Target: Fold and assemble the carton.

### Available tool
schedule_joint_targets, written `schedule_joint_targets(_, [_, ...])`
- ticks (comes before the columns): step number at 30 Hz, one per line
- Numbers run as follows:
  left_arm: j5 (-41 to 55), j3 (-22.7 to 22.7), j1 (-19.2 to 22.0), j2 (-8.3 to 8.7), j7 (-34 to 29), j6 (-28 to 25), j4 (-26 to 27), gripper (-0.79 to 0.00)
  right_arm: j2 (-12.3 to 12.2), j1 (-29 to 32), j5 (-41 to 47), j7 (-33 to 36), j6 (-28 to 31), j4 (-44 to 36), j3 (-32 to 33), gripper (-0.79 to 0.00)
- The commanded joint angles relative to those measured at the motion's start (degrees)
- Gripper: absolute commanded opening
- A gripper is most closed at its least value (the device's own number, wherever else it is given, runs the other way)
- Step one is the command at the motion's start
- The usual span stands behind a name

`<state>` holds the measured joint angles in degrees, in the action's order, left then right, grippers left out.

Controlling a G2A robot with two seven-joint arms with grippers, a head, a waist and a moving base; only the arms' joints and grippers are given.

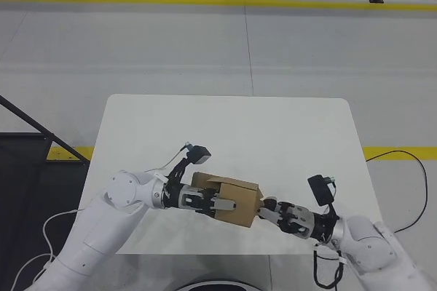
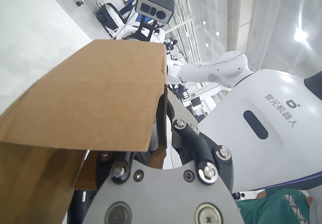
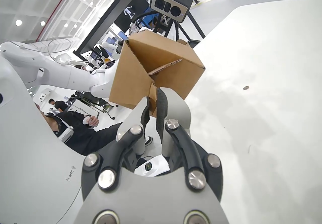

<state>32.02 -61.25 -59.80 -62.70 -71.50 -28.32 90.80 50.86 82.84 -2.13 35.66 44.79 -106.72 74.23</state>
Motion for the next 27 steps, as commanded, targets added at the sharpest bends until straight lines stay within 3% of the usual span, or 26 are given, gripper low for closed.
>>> schedule_joint_targets(1, [0.01,0.05,0.07,-0.02,0.00,0.00,-0.06,-0.785,0.04,0.30,-1.13,-0.51,-0.89,-0.57,0.15,-0.668])
schedule_joint_targets(12, [0.20,-0.05,-0.20,-0.01,0.05,-0.17,0.19,-0.785,0.43,0.95,-4.65,-3.33,-4.96,-1.93,0.10,-0.610])
schedule_joint_targets(22, [0.19,-0.14,-0.30,0.00,-0.10,-0.33,0.29,-0.785,0.68,2.77,-5.90,-7.90,-7.00,-2.30,1.99,-0.653])
schedule_joint_targets(27, [0.14,-0.22,-0.36,0.01,0.08,-0.34,0.29,-0.785,0.53,3.91,-1.42,-7.53,-4.40,-1.02,3.75,-0.656])
